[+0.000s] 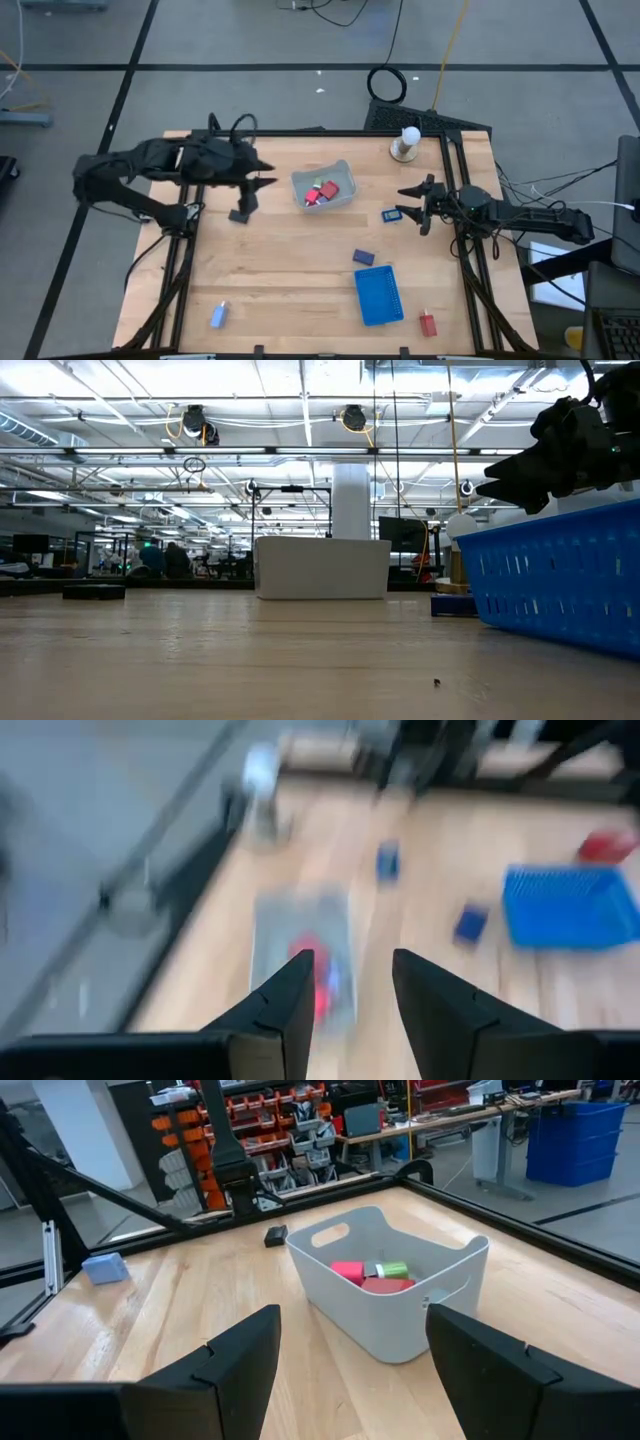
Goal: Pick & Place Office items
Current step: Put the black timer into the blue bin
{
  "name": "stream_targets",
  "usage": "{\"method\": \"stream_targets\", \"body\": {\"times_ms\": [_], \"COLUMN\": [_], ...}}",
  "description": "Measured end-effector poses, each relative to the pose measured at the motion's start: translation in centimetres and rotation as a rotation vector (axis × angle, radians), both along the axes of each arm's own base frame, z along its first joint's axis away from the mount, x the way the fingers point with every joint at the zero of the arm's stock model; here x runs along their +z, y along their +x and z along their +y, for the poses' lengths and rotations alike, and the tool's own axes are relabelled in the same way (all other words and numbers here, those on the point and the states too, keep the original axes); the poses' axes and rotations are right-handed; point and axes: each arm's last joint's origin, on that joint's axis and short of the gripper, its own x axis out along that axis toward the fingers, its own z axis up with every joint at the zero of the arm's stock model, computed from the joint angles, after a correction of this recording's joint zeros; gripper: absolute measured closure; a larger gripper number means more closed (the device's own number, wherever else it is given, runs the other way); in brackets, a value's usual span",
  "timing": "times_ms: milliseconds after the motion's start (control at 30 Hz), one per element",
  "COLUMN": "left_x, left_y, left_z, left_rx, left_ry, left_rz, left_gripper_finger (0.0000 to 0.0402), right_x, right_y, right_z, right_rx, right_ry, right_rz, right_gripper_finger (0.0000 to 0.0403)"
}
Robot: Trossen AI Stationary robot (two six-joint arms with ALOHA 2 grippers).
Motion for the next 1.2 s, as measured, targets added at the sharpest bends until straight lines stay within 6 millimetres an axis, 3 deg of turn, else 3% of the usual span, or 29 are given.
{"method": "stream_targets", "body": {"times_ms": [200,400,600,733,833,967,1200], "left_x": [-1.0,-2.1,-2.8,-3.4,-3.7,-4.7,-8.4], "left_y": [-3.1,-4.4,-5.5,-5.0,-4.6,-3.9,-3.9], "left_z": [0.3,0.3,0.3,0.2,0.3,1.4,3.0], "left_rx": [0.259,0.359,0.279,0.169,0.147,0.365,0.723], "left_ry": [-0.274,-0.318,-0.220,-0.161,-0.215,-0.346,-0.502], "left_rz": [0.118,0.269,0.448,0.554,0.582,0.577,0.618], "left_gripper_finger": [0.0266,0.0266,0.0266,0.0266,0.0266,0.0266,0.0266], "right_x": [0.0,0.0,0.0,0.0,0.0,0.0,0.0], "right_y": [0.0,0.0,0.0,0.0,0.0,0.0,0.0], "right_z": [0.0,0.0,0.0,0.0,0.0,0.0,0.0], "right_rx": [0.000,0.000,0.000,0.000,0.000,0.000,0.000], "right_ry": [0.000,0.000,0.000,0.000,0.000,0.000,0.000], "right_rz": [0.000,0.000,-0.001,0.000,0.000,0.000,0.000], "right_gripper_finger": [0.0161,0.0161,0.0161,0.0161,0.0161,0.0160,0.0160]}}
